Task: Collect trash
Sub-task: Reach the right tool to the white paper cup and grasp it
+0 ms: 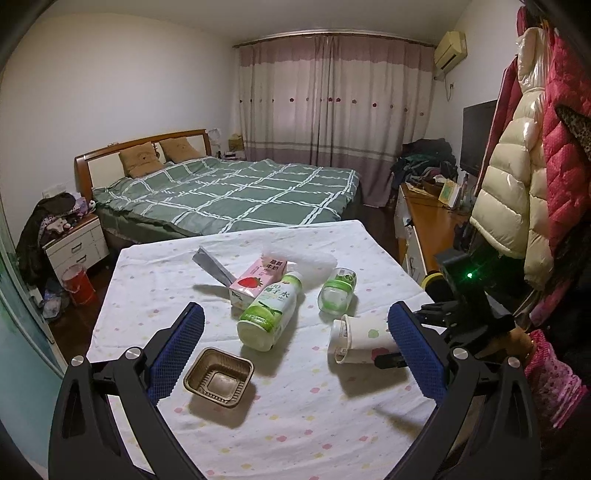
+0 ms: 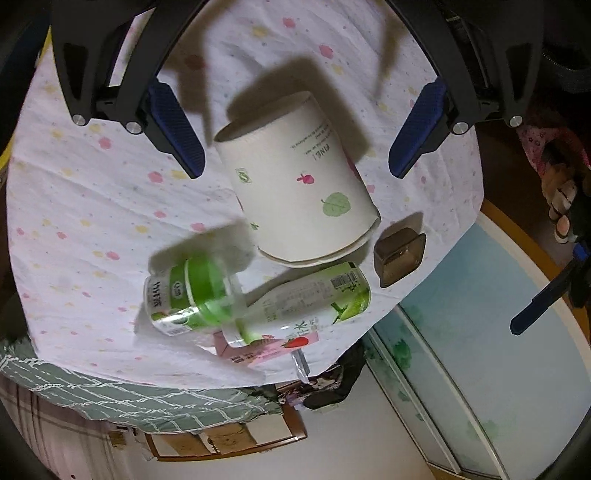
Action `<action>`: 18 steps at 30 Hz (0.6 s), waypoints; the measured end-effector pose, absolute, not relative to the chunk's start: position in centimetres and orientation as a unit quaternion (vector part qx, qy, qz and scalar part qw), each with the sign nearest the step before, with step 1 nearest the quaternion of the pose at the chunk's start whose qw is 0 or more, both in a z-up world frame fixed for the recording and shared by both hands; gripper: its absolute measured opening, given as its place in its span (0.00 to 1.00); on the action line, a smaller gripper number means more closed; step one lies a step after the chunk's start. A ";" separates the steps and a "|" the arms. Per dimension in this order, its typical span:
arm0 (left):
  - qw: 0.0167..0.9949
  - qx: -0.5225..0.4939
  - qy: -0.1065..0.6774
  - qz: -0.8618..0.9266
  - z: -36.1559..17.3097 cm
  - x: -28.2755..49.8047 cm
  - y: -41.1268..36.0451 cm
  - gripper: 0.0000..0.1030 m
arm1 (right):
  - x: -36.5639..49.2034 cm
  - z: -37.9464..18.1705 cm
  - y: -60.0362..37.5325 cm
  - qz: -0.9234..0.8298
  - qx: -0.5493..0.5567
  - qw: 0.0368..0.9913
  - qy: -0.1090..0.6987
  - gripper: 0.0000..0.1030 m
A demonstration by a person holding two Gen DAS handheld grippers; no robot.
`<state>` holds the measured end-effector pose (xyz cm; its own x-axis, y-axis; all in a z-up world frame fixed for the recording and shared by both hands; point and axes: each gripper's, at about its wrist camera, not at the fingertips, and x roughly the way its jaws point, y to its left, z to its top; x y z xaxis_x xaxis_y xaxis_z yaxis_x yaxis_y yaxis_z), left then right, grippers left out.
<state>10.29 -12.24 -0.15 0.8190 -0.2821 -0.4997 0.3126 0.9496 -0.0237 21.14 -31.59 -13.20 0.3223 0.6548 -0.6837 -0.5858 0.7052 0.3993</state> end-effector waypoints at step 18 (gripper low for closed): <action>0.953 0.018 0.262 -0.154 -0.7 10.3 -11.3 0.95 | 17.1 -7.7 -33.6 0.350 0.050 0.863 0.361 0.55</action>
<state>10.32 -11.35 -0.72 0.8155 -0.2848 -0.5039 0.3037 0.9516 -0.0464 17.14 -33.58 -7.73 0.4940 0.6404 -0.5881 -0.5676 0.7499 0.3398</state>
